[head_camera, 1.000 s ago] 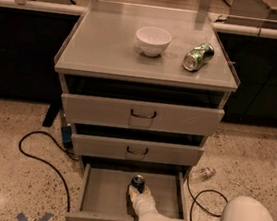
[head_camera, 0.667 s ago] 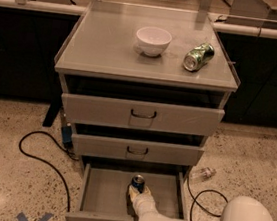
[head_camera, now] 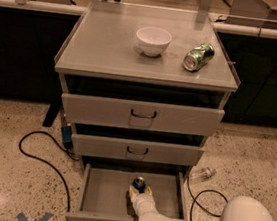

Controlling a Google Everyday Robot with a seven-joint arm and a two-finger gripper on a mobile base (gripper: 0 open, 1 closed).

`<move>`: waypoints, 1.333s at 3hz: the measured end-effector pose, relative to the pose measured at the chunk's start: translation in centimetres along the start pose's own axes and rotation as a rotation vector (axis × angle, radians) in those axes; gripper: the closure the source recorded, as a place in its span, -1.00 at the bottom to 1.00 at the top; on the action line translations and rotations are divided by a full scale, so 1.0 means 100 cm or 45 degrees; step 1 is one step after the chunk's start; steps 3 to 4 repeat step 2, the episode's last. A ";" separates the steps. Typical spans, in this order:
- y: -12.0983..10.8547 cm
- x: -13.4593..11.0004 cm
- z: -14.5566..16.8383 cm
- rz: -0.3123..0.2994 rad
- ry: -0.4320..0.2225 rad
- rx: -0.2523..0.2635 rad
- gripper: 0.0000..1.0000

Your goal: Place pepsi can into bottom drawer

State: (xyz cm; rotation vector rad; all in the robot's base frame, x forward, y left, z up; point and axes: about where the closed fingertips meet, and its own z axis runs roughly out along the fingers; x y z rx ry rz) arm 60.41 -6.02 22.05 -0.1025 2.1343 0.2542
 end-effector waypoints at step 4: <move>0.000 0.000 0.000 0.000 0.000 0.000 -1.00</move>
Offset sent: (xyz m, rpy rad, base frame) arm 0.0000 0.0000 0.0000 0.0000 0.0000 0.0000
